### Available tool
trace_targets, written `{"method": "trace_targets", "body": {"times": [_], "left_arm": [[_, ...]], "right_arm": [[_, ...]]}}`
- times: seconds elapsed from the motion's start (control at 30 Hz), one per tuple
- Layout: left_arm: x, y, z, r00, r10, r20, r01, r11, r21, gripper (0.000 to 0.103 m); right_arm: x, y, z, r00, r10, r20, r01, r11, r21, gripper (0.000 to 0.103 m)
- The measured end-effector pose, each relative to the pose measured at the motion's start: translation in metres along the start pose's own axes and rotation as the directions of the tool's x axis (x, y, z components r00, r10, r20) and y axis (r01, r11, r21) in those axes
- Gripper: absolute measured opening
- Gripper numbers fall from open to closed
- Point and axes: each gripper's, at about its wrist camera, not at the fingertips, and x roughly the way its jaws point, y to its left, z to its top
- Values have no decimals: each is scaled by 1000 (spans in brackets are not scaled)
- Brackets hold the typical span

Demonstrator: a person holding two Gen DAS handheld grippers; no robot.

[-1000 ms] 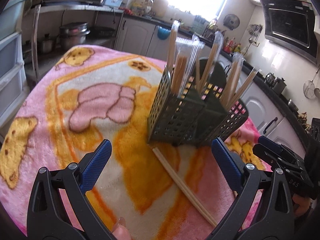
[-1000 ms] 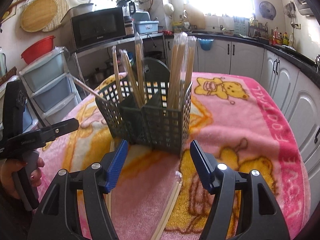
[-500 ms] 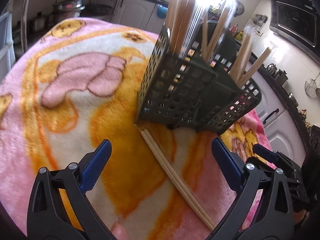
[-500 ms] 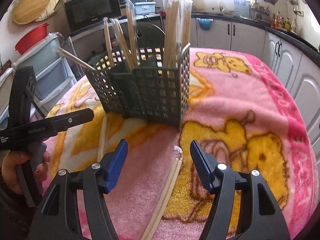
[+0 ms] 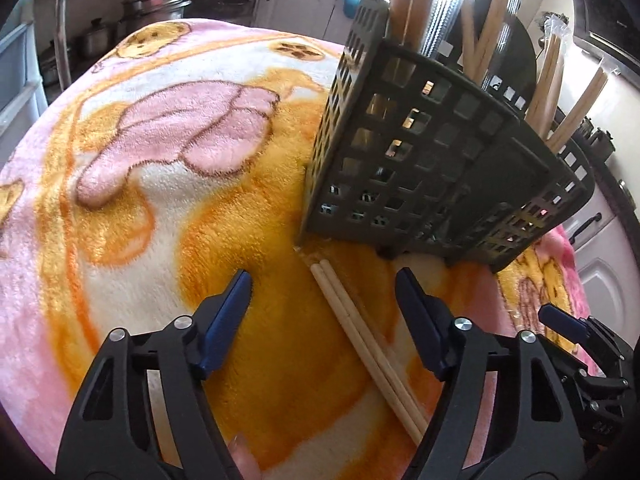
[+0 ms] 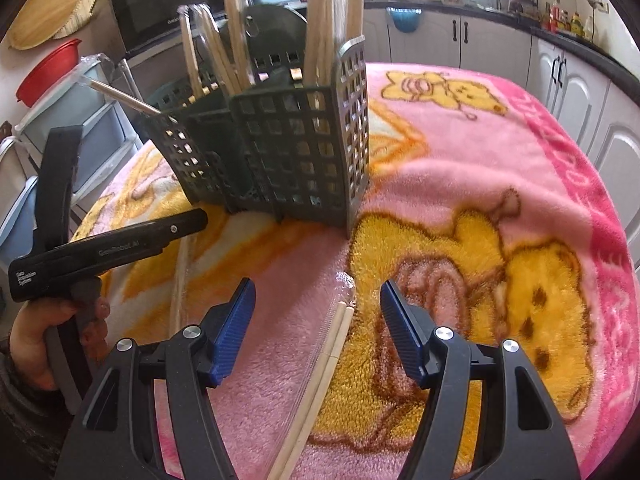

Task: Organize utensils
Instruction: 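Close the left gripper on a wrapped chopstick while the right gripper grasps the other, then lift both held chopsticks upright and carry them above the green caddy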

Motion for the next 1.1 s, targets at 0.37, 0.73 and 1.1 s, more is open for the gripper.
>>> {"method": "trace_targets", "body": {"times": [0.37, 0.73, 1.1], "left_arm": [[-2, 28, 5, 1000, -7, 9, 7, 999, -44, 21], [-11, 67, -2, 989, -145, 2, 143, 975, -171, 8], [-58, 65, -5, 973, -211, 97, 224, 962, -154, 6]], "right_arm": [[19, -15, 0, 997, -26, -67, 30, 998, 62, 29], [6, -5, -2, 999, 39, -29, -38, 998, 47, 8], [-24, 19, 11, 990, 110, 84, -111, 994, 2, 7]]}}
